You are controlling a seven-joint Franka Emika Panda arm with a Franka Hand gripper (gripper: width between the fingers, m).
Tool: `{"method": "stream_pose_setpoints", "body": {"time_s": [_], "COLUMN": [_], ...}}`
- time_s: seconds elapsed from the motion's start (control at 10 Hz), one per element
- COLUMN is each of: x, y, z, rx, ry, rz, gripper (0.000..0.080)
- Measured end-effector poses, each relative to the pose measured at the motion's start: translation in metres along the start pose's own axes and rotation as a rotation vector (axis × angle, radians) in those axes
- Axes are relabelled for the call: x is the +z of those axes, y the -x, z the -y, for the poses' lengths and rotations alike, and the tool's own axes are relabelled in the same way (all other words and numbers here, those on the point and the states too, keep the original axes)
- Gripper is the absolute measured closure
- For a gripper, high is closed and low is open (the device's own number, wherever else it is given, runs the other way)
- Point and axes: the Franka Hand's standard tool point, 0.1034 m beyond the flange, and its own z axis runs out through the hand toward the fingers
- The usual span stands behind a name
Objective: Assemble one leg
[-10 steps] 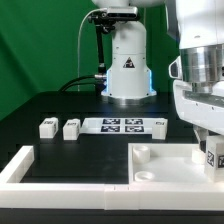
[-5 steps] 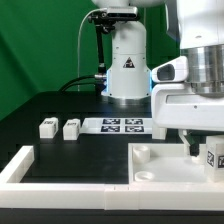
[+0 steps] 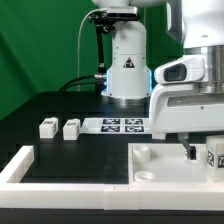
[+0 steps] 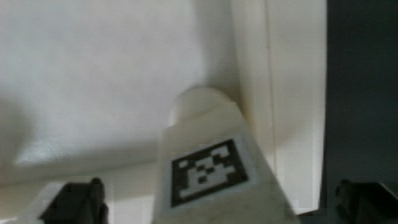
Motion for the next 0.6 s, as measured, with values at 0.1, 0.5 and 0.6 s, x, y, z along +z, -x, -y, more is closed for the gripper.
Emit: {"method": "stream_pose_setpoints", "body": {"time_s": [0.1, 0.5, 0.6], "x": [0.0004, 0.0007, 0.0007], "y": [0.0003, 0.0004, 0.0004], "z": [0.0002, -0.0001, 0.0001], "rx": [0.011, 0.025, 0.076], "ry": [0.000, 0.000, -0.002], "rz": [0.001, 0.001, 0.001], "gripper": [0.0150, 0.0511, 0.0511]}}
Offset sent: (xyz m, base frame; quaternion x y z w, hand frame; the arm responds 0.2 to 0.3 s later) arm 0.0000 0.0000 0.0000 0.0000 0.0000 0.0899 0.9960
